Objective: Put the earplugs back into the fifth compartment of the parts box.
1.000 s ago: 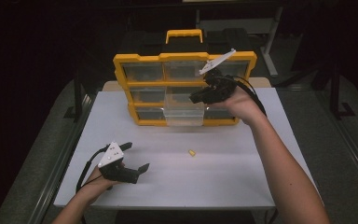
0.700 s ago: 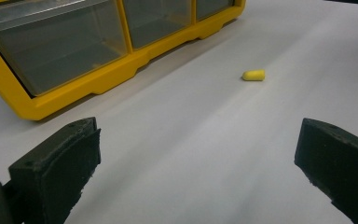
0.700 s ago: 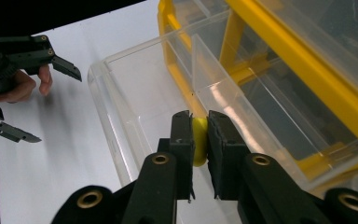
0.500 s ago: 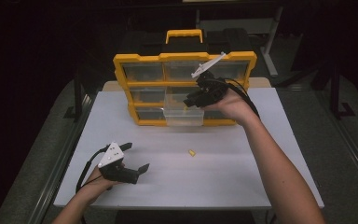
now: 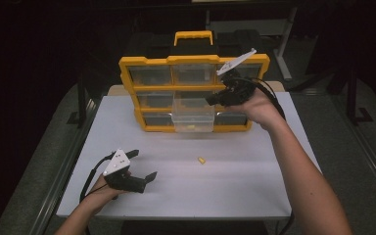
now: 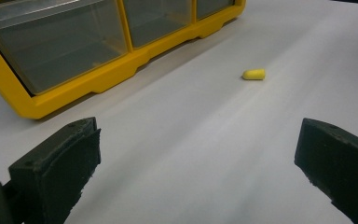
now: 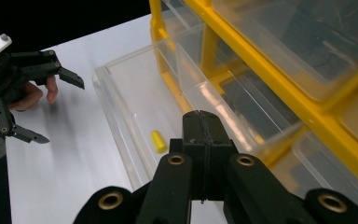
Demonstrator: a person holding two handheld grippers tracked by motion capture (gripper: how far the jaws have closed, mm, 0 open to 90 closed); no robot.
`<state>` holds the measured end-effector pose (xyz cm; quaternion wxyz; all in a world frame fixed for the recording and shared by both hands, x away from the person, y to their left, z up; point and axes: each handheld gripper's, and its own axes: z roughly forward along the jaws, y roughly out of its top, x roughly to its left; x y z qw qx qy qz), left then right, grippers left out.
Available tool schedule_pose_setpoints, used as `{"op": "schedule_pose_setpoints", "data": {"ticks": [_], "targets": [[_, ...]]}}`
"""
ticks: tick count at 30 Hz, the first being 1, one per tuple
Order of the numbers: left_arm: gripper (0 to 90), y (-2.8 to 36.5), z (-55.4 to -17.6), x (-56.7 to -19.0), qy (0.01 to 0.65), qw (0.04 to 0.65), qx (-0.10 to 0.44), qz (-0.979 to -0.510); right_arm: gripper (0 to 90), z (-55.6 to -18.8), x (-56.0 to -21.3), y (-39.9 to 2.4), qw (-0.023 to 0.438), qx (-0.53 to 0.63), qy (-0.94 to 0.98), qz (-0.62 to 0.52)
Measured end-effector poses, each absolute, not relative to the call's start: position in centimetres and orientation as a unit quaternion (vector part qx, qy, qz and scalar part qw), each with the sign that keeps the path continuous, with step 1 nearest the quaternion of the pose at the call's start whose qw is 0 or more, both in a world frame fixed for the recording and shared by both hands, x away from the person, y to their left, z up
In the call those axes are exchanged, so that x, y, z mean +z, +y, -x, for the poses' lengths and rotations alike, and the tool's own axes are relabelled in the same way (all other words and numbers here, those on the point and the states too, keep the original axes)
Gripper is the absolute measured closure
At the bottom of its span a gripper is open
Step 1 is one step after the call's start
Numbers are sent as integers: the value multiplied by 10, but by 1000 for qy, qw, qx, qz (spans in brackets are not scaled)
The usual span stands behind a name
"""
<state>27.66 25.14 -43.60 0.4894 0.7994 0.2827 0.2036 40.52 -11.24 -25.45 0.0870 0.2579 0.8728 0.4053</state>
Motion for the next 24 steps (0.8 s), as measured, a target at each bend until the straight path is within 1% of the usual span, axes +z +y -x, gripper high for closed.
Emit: {"op": "schedule_pose_setpoints", "data": {"ticks": [1, 13, 22, 24], "targets": [[0, 251, -277, -436, 283, 489, 204, -799, 887, -403, -254, -119, 87, 405, 871, -262], [0, 251, -277, -436, 284, 489, 204, -799, 886, -392, -267, -143, 94, 399, 870, -274], [0, 252, -277, -436, 284, 489, 204, -799, 885, -385, -283, -151, 89, 398, 870, -278], [0, 252, -277, -436, 284, 489, 204, -800, 870, -384, -289, -152, 88, 396, 870, -280]]}}
